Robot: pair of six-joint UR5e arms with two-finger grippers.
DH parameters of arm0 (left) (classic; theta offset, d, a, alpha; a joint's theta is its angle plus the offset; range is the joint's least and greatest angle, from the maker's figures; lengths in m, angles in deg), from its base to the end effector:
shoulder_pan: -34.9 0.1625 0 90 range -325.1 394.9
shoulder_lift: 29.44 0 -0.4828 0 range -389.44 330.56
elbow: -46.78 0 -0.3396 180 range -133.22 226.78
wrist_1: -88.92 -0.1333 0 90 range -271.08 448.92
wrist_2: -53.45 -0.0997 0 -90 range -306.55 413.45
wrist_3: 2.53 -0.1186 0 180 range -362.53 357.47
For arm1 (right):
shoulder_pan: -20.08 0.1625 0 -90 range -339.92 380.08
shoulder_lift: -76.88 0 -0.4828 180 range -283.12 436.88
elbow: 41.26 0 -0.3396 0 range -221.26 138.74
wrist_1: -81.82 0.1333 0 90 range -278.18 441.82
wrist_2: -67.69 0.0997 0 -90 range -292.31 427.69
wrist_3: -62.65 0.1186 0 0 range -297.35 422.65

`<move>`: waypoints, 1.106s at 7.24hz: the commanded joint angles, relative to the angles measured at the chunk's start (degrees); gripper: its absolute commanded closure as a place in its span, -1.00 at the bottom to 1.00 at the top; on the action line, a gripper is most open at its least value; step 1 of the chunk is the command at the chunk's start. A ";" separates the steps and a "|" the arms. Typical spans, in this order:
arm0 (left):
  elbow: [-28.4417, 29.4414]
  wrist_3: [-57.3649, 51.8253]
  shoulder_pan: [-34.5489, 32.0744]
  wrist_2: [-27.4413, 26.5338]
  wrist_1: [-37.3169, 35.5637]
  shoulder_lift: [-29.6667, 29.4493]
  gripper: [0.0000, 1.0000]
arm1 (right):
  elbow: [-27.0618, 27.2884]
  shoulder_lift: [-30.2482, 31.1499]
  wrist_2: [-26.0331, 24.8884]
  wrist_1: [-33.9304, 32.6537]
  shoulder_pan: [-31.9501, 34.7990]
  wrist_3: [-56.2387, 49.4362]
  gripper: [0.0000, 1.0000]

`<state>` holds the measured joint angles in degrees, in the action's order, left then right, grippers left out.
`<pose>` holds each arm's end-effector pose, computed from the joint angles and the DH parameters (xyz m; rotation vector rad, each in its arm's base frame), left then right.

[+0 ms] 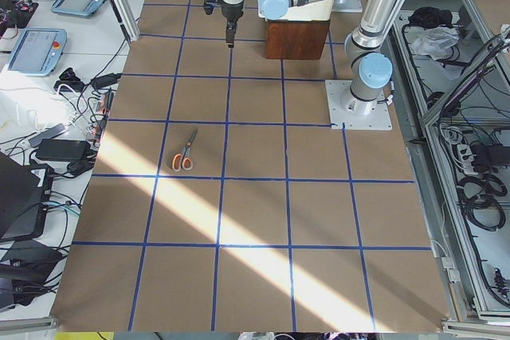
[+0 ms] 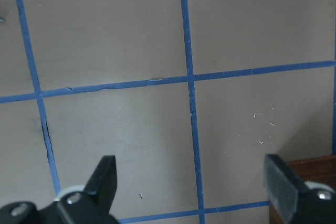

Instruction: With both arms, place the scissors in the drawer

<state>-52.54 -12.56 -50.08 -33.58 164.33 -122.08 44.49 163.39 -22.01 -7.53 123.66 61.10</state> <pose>-0.0987 -0.4699 0.4607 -0.1371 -3.0921 0.0809 0.2403 -0.4243 0.5305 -0.4129 3.1089 -0.0021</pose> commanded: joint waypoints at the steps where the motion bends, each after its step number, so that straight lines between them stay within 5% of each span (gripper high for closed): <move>1: 0.00 -0.16 0.00 -0.06 0.00 -0.43 -1.00 | -0.06 -0.38 0.14 0.14 1.54 -0.39 -1.00; 3: 0.00 -0.25 0.00 -0.06 0.00 -0.52 -1.00 | 0.12 -0.47 -1.79 0.58 2.06 -0.64 -1.00; 8: 0.78 -2.26 0.87 -0.67 -0.18 -0.08 -1.00 | -0.41 -6.52 -0.38 0.14 4.35 -23.11 -1.00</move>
<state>-52.30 -13.89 -49.79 -33.84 164.20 -122.27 44.18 158.29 -22.06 -7.33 128.08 44.05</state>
